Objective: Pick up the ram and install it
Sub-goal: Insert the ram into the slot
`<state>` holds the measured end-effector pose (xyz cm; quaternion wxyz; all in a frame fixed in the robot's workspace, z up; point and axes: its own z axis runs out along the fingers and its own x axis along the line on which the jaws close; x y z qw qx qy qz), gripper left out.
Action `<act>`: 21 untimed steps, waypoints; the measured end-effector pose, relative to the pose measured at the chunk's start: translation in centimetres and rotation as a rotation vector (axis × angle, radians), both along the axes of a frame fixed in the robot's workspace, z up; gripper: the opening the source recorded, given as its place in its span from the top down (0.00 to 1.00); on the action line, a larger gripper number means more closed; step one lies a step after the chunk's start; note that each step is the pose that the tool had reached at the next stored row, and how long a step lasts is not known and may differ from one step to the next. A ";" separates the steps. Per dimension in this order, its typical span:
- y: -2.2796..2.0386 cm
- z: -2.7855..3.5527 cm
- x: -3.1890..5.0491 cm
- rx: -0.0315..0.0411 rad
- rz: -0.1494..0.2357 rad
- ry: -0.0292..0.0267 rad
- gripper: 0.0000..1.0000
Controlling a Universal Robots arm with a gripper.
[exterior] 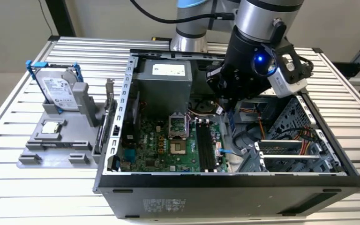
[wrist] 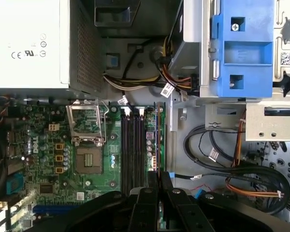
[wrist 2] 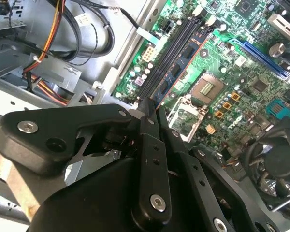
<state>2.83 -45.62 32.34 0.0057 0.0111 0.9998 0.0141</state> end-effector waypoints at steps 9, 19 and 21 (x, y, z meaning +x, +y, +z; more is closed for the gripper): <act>0.02 -0.98 0.02 -0.0060 0.000 0.0000 1.00; 0.02 -2.48 0.01 -0.0080 0.000 0.0000 1.00; 0.02 -2.84 -0.03 -0.0079 -0.001 0.0000 1.00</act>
